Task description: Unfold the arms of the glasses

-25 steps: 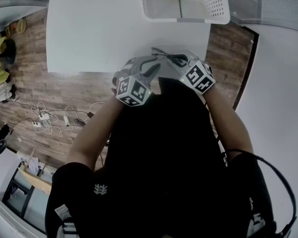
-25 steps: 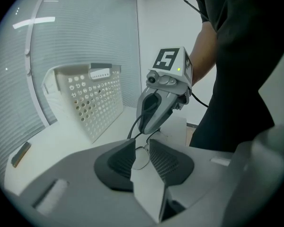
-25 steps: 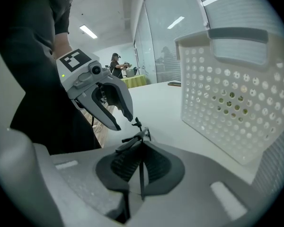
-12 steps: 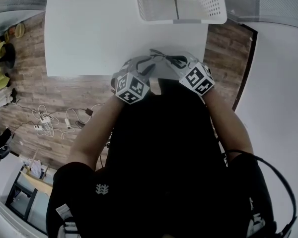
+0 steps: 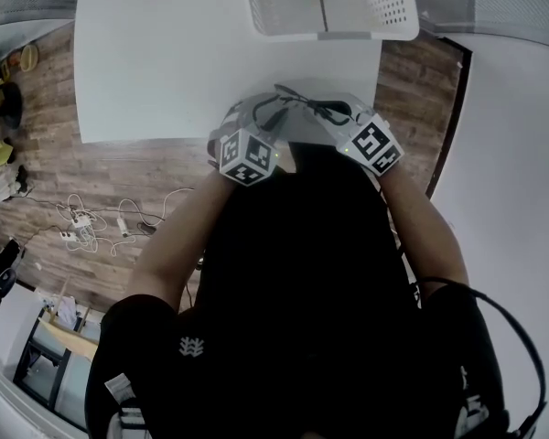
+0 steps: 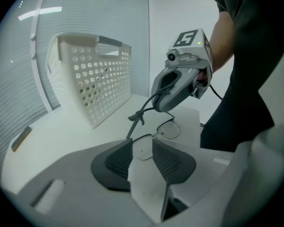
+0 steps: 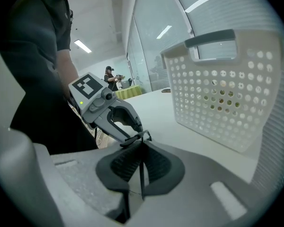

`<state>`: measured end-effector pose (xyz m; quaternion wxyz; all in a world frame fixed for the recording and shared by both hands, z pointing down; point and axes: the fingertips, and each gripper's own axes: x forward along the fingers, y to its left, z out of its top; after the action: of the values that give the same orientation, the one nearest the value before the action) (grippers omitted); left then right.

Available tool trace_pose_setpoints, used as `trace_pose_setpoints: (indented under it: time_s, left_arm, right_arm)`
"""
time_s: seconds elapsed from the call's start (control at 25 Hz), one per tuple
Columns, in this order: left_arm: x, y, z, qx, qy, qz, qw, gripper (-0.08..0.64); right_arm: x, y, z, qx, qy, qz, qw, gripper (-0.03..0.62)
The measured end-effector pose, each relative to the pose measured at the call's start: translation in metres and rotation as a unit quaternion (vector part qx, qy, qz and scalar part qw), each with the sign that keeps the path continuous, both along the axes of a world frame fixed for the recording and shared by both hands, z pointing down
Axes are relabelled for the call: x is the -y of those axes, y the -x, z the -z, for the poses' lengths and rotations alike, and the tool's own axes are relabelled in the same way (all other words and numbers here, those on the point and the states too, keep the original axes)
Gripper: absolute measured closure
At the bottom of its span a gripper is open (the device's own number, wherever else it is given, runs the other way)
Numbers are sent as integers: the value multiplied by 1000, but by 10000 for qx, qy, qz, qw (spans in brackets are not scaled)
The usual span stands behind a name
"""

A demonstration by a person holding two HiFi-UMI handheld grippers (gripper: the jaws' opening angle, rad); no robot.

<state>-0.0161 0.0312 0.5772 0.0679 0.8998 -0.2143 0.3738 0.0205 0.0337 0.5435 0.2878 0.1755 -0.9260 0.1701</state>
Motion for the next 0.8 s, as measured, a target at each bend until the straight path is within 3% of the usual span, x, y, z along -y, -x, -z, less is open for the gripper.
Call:
trace_pose_setpoints:
  time_s: [0.12,0.24,0.36,0.48,0.56,0.68,0.8]
  left_arm:
    - [14,14,2,160,-255,236,9993,422]
    - [28,18,5,220,-473,92,9986,422]
    - [33,6,6,330,-733,-656,9946,421]
    - [26,-12,5,457,-907,-1687,9804,422]
    - [19,-22,3,499,-983,-2133,9708,422]
    - [15,-31,0,564,-996,-2344,9654,422]
    - [15,-35,-3,571,-934,-2300,9670,465]
  right_arm:
    - [-4,1,3,69,-52,87,9999,578]
    - [-8,3,4,77,-119,231,9996,578]
    - [-11,3,4,111,-183,356,9991,578]
    - [-10,3,4,149,-181,389,9990,578]
    - [-10,1,4,153,-163,380,9990,578]
    - [-10,1,4,164,-147,387,9990,578]
    - [-9,0,4,174,-154,389,9990,578]
